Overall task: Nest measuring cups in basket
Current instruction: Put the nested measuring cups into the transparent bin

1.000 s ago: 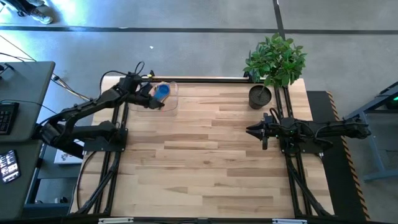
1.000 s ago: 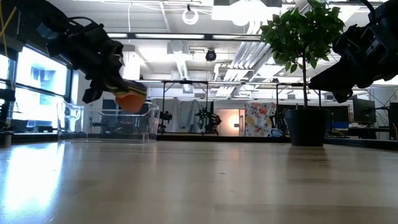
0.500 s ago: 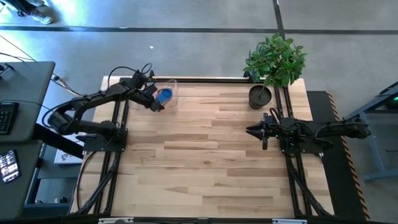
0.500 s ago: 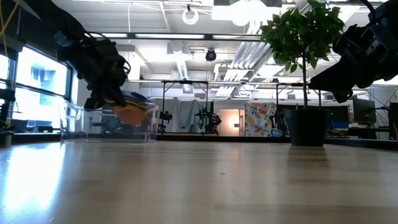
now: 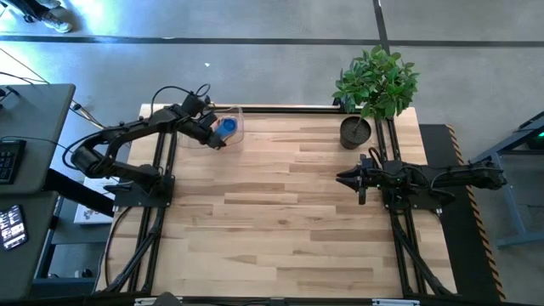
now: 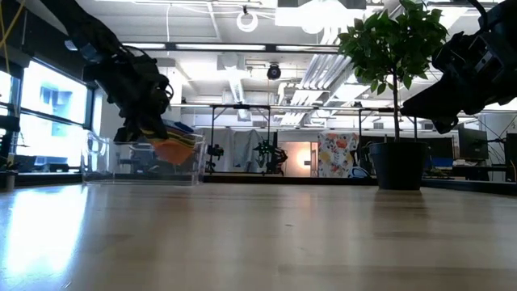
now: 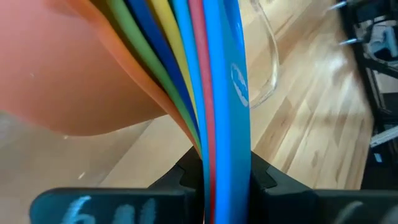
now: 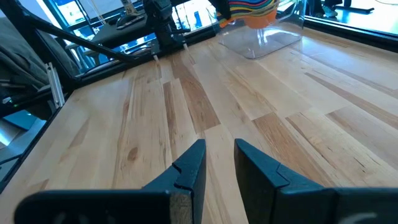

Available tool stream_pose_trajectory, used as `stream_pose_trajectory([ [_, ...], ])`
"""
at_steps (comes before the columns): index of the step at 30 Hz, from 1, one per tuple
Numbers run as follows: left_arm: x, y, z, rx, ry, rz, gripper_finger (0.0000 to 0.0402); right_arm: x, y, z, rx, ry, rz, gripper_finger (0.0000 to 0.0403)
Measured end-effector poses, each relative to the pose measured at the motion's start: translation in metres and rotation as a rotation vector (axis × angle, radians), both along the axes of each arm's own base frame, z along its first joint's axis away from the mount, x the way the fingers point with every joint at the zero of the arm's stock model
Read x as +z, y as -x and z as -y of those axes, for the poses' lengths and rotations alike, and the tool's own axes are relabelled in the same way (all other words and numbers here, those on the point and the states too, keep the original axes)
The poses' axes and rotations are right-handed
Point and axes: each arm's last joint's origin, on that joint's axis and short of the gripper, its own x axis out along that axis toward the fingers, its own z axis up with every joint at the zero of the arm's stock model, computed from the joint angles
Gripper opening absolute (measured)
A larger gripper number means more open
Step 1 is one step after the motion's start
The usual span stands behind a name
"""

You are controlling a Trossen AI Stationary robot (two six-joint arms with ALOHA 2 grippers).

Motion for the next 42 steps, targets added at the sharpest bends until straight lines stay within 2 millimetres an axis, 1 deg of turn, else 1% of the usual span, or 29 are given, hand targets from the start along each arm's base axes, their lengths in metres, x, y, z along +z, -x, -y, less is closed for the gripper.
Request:
stream_pose_trajectory([
  [4, 0.009, 0.002, -0.003, -0.005, 0.000, -0.032, 0.0040, 0.000, 0.000, 0.000, 0.000, 0.000, 0.000, 0.0075],
  [10, 0.031, 0.003, -0.007, -0.086, -0.042, -0.035, 0.0040, 0.000, 0.000, 0.000, 0.000, 0.000, 0.000, 0.0075],
  [15, 0.045, 0.004, -0.007, -0.242, -0.152, -0.057, 0.0040, 0.000, 0.000, 0.000, 0.000, 0.000, 0.000, 0.0075],
  [18, 0.049, 0.007, -0.011, -0.296, -0.227, -0.097, 0.0040, 0.000, 0.000, 0.000, 0.000, 0.000, 0.000, 0.0075],
  [22, 0.045, 0.014, -0.019, -0.334, -0.228, -0.162, 0.0040, 0.000, 0.000, 0.000, 0.000, 0.000, 0.000, 0.0075],
  [26, 0.035, 0.014, -0.028, -0.389, -0.145, -0.213, 0.0040, 0.000, 0.000, 0.000, 0.000, 0.000, 0.000, 0.0075],
  [34, 0.025, 0.006, -0.043, -0.511, -0.036, -0.258, 0.0040, 0.000, 0.000, 0.000, 0.000, 0.000, 0.000, 0.0075],
  [42, 0.016, 0.000, -0.054, -0.544, 0.021, -0.272, 0.0040, 0.000, 0.000, 0.000, 0.000, 0.000, 0.000, 0.0075],
])
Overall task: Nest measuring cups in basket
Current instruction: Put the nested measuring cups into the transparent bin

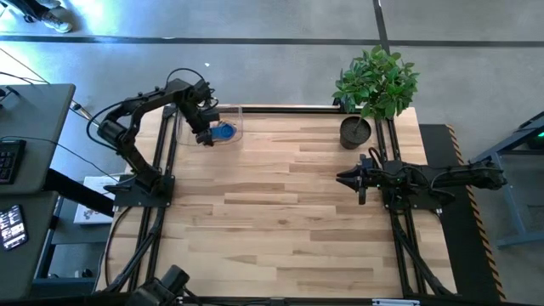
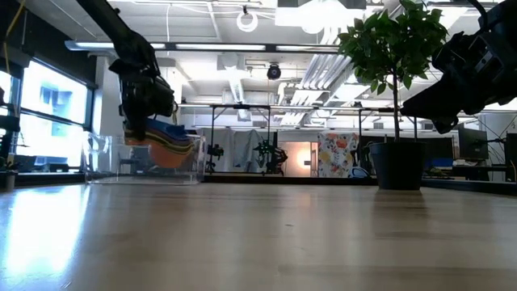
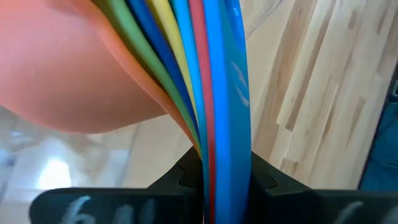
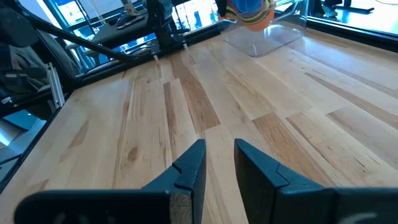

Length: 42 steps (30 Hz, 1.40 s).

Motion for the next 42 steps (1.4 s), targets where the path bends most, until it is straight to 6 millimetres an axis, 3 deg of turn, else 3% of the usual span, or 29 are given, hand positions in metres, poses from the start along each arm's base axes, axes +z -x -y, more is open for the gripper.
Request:
stream_pose_trajectory([
  [13, -0.008, 0.001, -0.001, -0.003, 0.028, -0.076, 0.0053, 0.000, 0.000, 0.000, 0.000, 0.000, 0.000, 0.0075],
  [30, 0.026, -0.003, -0.024, -0.011, -0.127, -0.033, 0.0053, 0.000, 0.000, 0.000, 0.000, 0.000, 0.000, 0.0075],
  [42, 0.014, -0.002, -0.034, -0.022, -0.147, -0.084, 0.0053, 0.000, 0.000, 0.000, 0.000, 0.000, 0.000, 0.0075],
])
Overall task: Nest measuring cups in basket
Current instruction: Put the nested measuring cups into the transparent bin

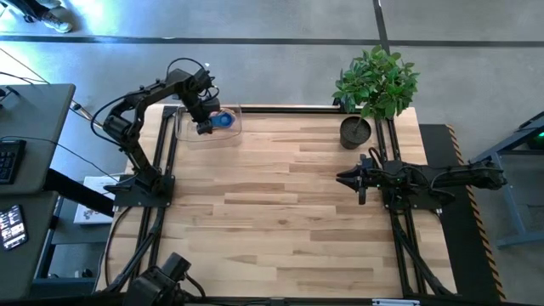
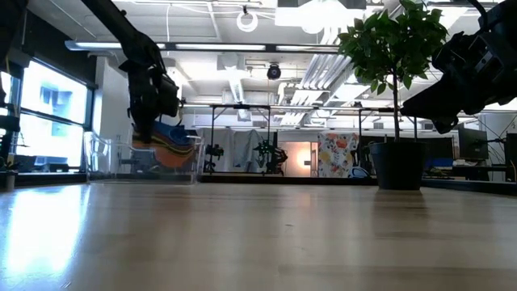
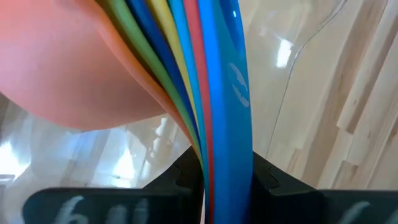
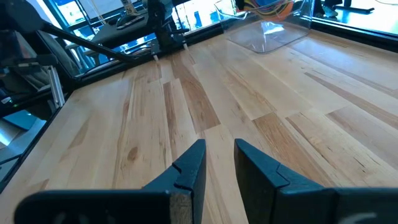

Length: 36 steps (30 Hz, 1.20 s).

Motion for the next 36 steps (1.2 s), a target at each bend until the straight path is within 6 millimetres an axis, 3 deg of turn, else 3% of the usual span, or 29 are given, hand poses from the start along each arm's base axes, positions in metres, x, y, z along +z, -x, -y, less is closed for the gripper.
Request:
stream_pose_trajectory([
  [36, -0.030, -0.013, -0.004, -0.009, 0.093, -0.051, 0.0053, 0.000, 0.000, 0.000, 0.000, 0.000, 0.000, 0.0075],
])
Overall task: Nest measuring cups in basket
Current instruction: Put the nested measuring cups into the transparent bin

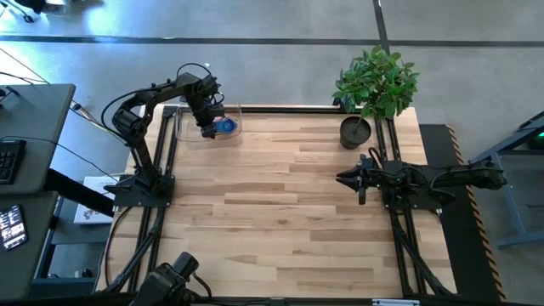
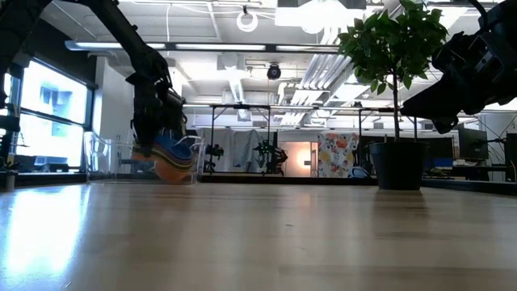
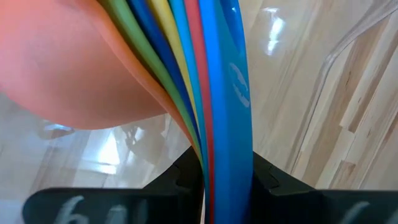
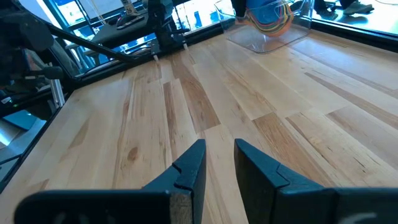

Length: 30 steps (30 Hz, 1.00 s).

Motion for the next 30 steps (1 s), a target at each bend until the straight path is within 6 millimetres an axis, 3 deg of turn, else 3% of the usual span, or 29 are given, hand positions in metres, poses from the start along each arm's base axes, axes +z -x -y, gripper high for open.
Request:
stream_pose_trajectory([
  [21, 0.0001, 0.0031, -0.0039, 0.012, -0.001, 0.044, 0.0104, -0.0001, 0.0000, 0.0000, 0.000, 0.000, 0.000, 0.0075],
  [30, 0.0001, 0.0048, -0.0064, 0.047, 0.018, 0.086, 0.0102, 0.0000, 0.0000, 0.0000, 0.000, 0.000, 0.000, 0.0075],
])
